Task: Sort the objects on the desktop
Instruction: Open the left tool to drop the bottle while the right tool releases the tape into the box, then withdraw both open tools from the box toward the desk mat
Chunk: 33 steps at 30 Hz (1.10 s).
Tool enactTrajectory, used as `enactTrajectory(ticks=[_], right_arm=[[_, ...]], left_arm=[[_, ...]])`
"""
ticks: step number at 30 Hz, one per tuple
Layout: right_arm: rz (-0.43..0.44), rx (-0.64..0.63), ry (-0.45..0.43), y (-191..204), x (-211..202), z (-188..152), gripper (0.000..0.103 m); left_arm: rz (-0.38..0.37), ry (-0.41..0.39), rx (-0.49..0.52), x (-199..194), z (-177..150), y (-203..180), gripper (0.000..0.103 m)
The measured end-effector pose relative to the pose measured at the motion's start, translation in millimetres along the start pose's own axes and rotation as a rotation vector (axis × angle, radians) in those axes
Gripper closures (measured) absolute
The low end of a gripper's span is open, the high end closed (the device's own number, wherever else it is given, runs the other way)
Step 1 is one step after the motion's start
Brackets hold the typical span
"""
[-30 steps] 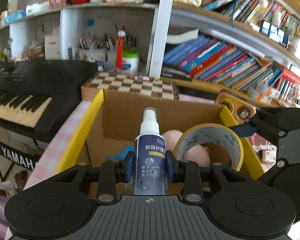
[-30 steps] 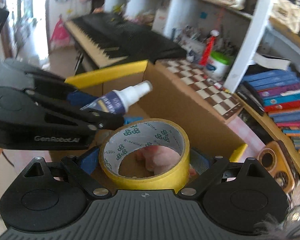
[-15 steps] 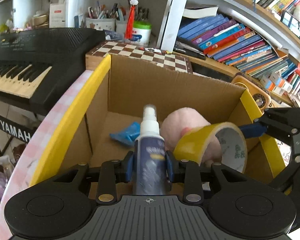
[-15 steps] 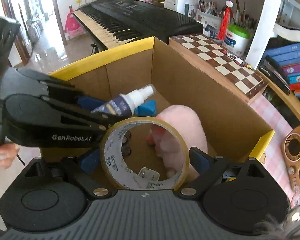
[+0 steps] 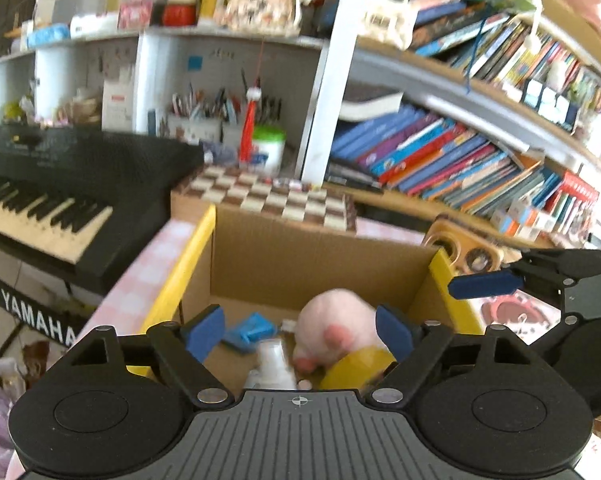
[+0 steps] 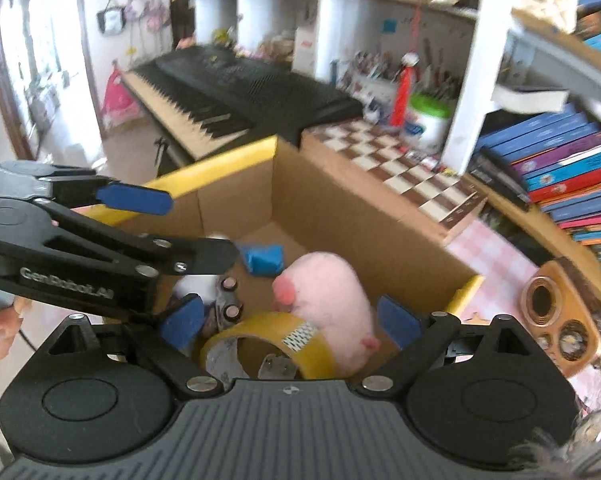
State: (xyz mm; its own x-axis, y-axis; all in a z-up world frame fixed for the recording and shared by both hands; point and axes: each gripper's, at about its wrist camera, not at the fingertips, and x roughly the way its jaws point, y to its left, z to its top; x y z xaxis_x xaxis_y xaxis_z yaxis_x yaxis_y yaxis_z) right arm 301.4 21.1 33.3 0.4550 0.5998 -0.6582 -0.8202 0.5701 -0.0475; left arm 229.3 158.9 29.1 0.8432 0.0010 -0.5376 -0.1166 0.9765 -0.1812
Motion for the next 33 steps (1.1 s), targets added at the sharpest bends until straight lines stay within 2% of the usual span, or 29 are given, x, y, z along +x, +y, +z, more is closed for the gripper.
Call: enactTrajectory(ticks=[5, 14, 21, 33], right_arm=[[-0.080, 0.079, -0.098, -1, -37, -10, 0.008], [-0.217, 0.202, -0.184, 6, -86, -43, 0.008], [-0.304, 0.287, -0.203, 21, -114, -71, 0.009], [-0.389, 0.343, -0.200, 73, -151, -119, 0.009]], left_arm=[[-0.004, -0.057, 0.018, -23, 0, -8, 0.006], [-0.021, -0.105, 0.024, -60, -14, -10, 0.005], [-0.036, -0.103, 0.012, -87, -33, -6, 0.005], [-0.055, -0.079, 0.006, -130, -73, -7, 0.004]])
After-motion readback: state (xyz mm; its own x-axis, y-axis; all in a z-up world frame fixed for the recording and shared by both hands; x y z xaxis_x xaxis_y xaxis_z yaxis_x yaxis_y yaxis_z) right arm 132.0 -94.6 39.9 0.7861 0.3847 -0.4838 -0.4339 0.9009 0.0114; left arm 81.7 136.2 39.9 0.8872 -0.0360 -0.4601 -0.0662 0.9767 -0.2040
